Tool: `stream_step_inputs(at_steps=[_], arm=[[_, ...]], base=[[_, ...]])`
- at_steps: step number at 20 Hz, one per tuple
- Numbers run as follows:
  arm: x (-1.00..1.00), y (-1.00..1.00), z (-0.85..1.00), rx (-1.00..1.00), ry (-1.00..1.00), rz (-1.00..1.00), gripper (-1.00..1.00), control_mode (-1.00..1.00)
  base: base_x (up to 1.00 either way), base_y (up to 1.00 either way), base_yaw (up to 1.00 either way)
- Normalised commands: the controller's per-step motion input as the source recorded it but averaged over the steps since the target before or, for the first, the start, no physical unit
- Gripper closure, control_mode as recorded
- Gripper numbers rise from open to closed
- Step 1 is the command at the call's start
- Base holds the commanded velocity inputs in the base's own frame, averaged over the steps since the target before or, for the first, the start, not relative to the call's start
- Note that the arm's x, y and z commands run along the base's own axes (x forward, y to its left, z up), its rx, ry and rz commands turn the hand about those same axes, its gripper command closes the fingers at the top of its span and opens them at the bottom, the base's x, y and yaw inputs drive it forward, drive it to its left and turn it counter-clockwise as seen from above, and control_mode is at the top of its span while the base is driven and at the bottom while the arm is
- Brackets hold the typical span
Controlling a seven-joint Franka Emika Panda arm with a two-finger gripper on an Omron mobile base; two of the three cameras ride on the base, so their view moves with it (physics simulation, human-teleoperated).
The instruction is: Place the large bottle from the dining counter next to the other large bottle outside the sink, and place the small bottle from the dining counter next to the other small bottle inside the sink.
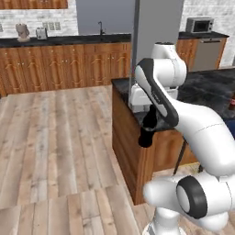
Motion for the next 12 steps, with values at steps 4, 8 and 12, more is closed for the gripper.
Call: stream_step_inputs(at_steps=[4,8,12], arm=[[0.00,0.00,0.00,0.00,0.00,0.00,1.00,1.00],[0.00,0.00,0.00,0.00,0.00,0.00,1.00,1.00],[0.00,0.00,0.00,0.00,0.00,0.00,1.00,1.00]], base=[[0.59,0.84,0.00],[0.95,0.56,0.00],[1.00,0.46,0.00]])
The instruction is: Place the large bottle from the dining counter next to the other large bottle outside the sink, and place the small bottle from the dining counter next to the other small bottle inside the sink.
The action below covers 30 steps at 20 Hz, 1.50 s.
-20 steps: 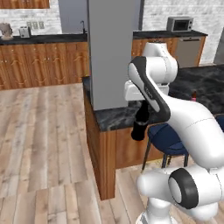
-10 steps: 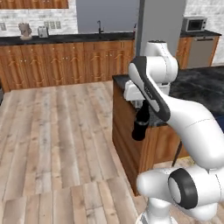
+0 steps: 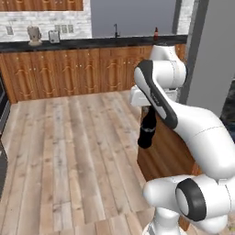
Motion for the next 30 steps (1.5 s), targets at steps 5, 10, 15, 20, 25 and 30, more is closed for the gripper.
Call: stream_step_inputs(at_steps=[5,10,15,20,25,30], arm=[[0.00,0.00,0.00,0.00,0.00,0.00,1.00,1.00],[0.00,0.00,0.00,0.00,0.00,0.00,1.00,1.00],[0.00,0.00,0.00,0.00,0.00,0.00,1.00,1.00],[0.00,0.00,0.00,0.00,0.00,0.00,1.00,1.00],[0.00,0.00,0.00,0.00,0.00,0.00,1.00,1.00],[0.00,0.00,0.00,0.00,0.00,0.00,1.00,1.00]], base=[[1.00,0.44,0.00],[1.00,0.33,0.00],[0.98,0.20,0.00],[1.00,0.10,0.00],[1.00,0.06,-0.01],[1.00,0.00,0.00]])
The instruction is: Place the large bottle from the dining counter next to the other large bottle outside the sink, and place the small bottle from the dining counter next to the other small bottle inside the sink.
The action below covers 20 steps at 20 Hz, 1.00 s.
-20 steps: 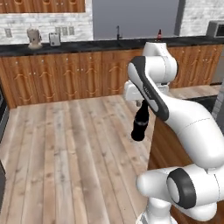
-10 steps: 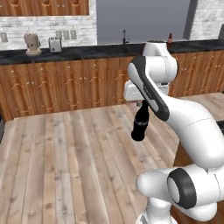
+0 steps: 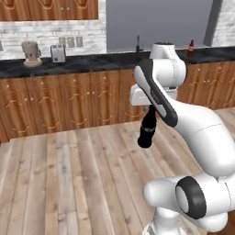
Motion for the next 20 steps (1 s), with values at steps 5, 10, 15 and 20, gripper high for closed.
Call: stream_step_inputs(at_steps=[5,10,15,20], arm=[[0.00,0.00,0.00,0.00,0.00,0.00,1.00,1.00],[0.00,0.00,0.00,0.00,0.00,0.00,1.00,1.00],[0.00,0.00,0.00,0.00,0.00,0.00,1.00,1.00],[0.00,0.00,0.00,0.00,0.00,0.00,1.00,1.00]], base=[[1.00,0.00,0.00],[1.00,-0.09,0.00],[1.00,-0.29,0.00],[1.00,-0.58,0.00]])
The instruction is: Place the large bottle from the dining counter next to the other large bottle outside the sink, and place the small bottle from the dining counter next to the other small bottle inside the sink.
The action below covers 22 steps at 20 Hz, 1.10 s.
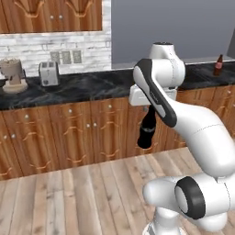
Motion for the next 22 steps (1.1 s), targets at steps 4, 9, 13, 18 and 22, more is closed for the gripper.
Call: stream_step_inputs(at_steps=[4,9,13,18,22], arm=[[0.00,0.00,0.00,0.00,0.00,0.00,1.00,1.00],[0.00,0.00,0.00,0.00,0.00,0.00,1.00,1.00],[0.00,0.00,0.00,0.00,0.00,0.00,1.00,1.00],[0.00,0.00,0.00,0.00,0.00,0.00,1.00,1.00],[0.00,0.00,0.00,0.00,0.00,0.00,1.00,1.00]], base=[[0.95,-0.63,0.00],[0.55,-0.88,0.00],[0.58,-1.00,0.00],[0.58,-1.00,0.01],[0.52,-1.00,0.04]])
